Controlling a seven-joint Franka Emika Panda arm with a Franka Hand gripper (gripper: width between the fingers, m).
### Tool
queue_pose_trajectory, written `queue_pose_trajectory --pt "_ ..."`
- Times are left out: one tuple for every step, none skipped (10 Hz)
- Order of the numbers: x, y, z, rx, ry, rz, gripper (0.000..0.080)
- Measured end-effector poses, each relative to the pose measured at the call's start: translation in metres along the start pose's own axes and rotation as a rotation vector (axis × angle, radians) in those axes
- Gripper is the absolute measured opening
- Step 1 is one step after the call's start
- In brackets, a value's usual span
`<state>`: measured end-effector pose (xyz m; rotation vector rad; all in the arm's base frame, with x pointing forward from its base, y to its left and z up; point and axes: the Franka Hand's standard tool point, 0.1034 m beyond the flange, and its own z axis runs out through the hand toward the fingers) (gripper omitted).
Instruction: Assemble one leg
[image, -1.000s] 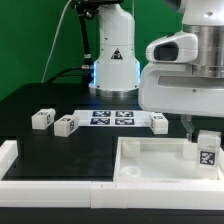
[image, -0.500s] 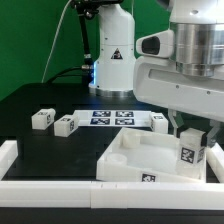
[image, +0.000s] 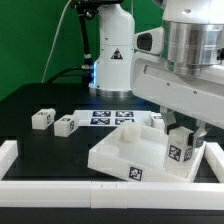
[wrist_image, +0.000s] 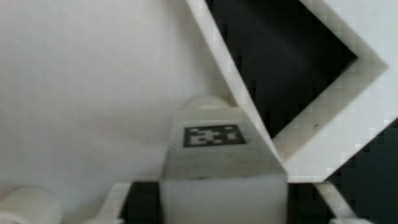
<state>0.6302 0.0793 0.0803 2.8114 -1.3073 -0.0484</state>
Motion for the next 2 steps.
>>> queue_pose_trajectory --pt "0.0000 0.0000 0.0002 0.000 0.000 0.000 0.0552" --pt "-0.0001 0.0001 0.0004 0.000 0.000 0.000 0.0552"
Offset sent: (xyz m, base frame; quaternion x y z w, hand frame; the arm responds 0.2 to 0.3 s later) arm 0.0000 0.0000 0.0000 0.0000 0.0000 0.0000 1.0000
